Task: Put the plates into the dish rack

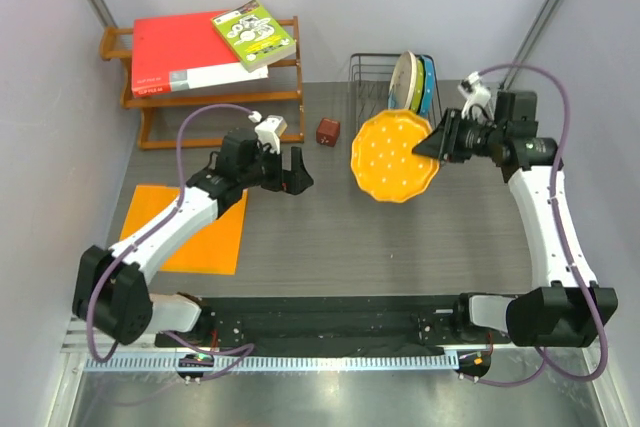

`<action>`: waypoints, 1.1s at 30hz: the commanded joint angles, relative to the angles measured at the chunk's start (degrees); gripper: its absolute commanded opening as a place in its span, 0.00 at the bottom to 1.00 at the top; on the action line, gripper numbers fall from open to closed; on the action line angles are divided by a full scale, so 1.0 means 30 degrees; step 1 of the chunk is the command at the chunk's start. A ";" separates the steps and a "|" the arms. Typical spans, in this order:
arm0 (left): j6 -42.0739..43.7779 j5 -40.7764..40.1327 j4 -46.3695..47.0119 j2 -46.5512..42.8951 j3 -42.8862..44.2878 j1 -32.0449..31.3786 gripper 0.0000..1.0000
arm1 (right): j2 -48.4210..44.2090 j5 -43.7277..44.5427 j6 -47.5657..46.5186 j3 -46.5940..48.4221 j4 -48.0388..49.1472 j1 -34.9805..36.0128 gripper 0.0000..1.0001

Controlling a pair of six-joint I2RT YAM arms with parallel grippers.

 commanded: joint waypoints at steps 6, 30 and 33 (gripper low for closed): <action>0.2611 -0.3050 -0.2448 -0.2493 -0.0221 -0.0256 0.99 | 0.0004 0.9788 0.0168 0.7336 0.6083 0.0037 0.01; 0.1735 -0.2288 -0.1159 -0.5453 -0.1742 0.2761 1.00 | 1.3889 3.1218 -0.6602 2.0139 1.3187 0.8591 0.01; 0.1266 -0.2199 -0.1188 -0.5922 -0.2123 0.3346 0.99 | 1.4681 3.0957 -0.6688 2.0491 1.3042 0.8651 0.01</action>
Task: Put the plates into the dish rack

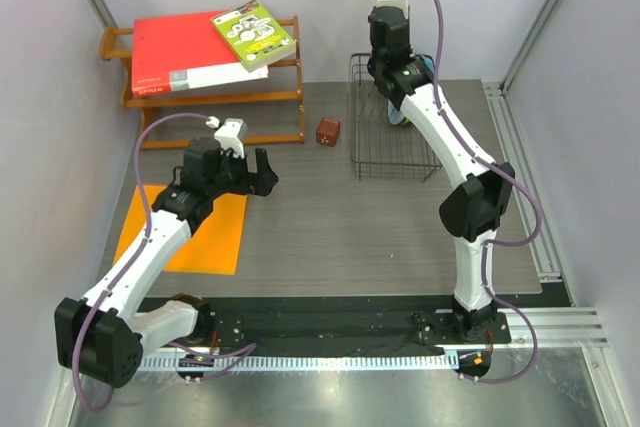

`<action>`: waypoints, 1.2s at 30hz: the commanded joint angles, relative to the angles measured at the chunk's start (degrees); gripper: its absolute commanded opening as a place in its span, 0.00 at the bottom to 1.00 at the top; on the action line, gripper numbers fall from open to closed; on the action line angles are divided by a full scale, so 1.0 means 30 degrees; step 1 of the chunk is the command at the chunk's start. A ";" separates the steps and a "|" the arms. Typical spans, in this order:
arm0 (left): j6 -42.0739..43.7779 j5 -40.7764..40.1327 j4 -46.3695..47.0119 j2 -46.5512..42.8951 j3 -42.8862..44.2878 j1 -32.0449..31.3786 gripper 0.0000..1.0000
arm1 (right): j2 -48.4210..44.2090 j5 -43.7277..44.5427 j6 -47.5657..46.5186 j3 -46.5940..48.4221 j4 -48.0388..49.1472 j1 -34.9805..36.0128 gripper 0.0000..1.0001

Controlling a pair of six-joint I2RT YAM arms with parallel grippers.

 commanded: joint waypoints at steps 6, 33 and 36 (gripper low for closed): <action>-0.1113 0.0578 0.0757 -0.1372 -0.0742 0.1201 1.00 | 0.0685 0.2407 -0.0092 0.2346 0.2095 -0.0529 0.01; -0.1026 0.0520 0.0991 -0.0172 -0.1035 0.1378 0.99 | 0.5079 0.1176 0.1107 0.3019 0.0132 -0.1408 0.01; -0.0968 0.0432 0.0904 0.0034 -0.0861 0.1406 1.00 | 0.5665 0.0825 0.1459 0.2989 -0.0425 -0.1496 0.01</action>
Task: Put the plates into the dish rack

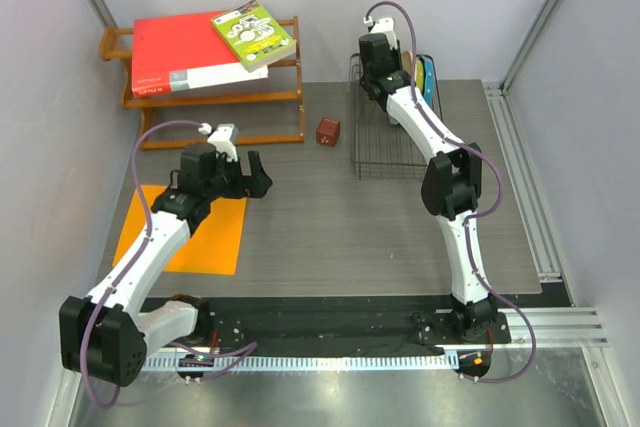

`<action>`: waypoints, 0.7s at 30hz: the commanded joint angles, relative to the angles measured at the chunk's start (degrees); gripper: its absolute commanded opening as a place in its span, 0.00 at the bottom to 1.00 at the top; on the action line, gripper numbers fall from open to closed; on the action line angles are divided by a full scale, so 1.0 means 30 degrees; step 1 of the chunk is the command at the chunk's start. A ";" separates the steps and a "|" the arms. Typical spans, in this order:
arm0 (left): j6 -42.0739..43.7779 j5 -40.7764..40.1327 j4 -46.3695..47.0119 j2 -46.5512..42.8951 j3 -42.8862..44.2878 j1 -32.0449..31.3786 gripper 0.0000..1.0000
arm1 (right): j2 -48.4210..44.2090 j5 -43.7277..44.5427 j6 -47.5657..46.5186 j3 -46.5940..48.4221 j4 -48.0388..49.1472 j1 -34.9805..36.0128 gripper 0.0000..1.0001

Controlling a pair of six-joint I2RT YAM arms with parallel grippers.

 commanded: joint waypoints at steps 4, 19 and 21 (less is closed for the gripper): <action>-0.0049 0.0089 0.0590 0.0399 0.0452 0.0117 1.00 | 0.0773 0.0064 0.1295 0.1656 0.0985 -0.0433 0.01; 0.0126 -0.0497 0.0676 0.0108 0.0336 0.0117 1.00 | -0.1214 -0.0608 0.0624 0.0721 0.0779 -0.0726 0.74; 0.0097 -0.0410 0.0881 -0.0097 0.0219 0.0117 0.99 | -0.2268 -0.0988 0.0272 0.0341 0.0779 -0.0581 0.75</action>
